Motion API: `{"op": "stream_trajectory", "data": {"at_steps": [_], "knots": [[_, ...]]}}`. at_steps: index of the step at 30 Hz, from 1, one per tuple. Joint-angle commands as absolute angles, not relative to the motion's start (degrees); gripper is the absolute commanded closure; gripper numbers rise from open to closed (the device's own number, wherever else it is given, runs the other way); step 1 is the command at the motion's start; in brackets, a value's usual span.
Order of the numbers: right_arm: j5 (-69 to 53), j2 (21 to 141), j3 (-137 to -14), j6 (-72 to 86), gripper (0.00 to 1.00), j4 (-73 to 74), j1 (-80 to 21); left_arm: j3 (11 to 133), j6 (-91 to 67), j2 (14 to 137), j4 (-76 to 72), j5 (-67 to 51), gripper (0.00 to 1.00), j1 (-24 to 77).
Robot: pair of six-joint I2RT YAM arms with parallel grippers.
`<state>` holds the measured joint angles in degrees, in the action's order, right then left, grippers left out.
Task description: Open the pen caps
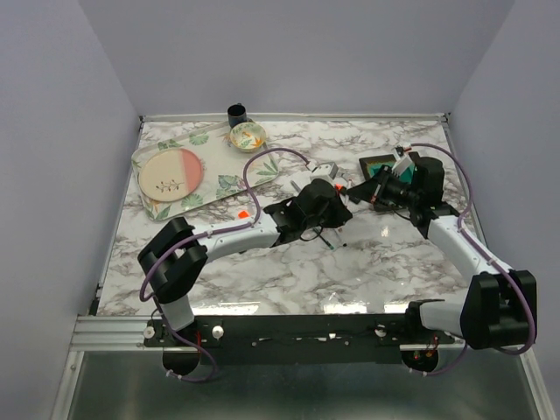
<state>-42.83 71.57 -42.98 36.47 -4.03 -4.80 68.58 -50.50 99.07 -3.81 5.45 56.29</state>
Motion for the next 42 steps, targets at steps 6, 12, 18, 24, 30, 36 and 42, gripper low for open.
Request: {"op": "stream_trajectory", "data": {"at_steps": [6, 12, 18, 24, 30, 36, 42], "knots": [[-33.23, 73.91, -48.49, 45.24, 1.0, -9.83, 1.12, 63.11, -44.56, 98.09, -6.06, 0.0, 1.0, 56.34], [-26.9, 78.57, -56.33, 51.23, 1.0, -11.6, 3.86, 58.54, -41.66, 95.28, -5.45, -5.0, 1.0, 56.87], [-23.2, 79.37, -57.48, 51.77, 1.0, -13.53, 5.01, 54.85, -41.13, 93.69, -7.29, -9.31, 1.0, 56.95], [-23.11, 78.05, -54.58, 48.87, 1.0, -15.12, 5.19, 53.96, -39.99, 90.62, -6.86, -9.23, 1.0, 56.95], [-31.09, 77.7, -53.0, 46.5, 1.0, -16.52, 5.27, 57.92, -37.97, 90.35, -3.87, -7.57, 1.0, 56.87], [-53.4, 76.91, -48.61, 39.56, 0.33, -19.34, 4.58, 58.45, -39.63, 89.3, -3.86, -3.96, 1.0, 55.29], [-54.85, 73.57, -43.24, 34.45, 0.17, -15.3, 0.62, 61.61, -40.69, 90.7, -5.71, -3.52, 1.0, 53.7]]}}
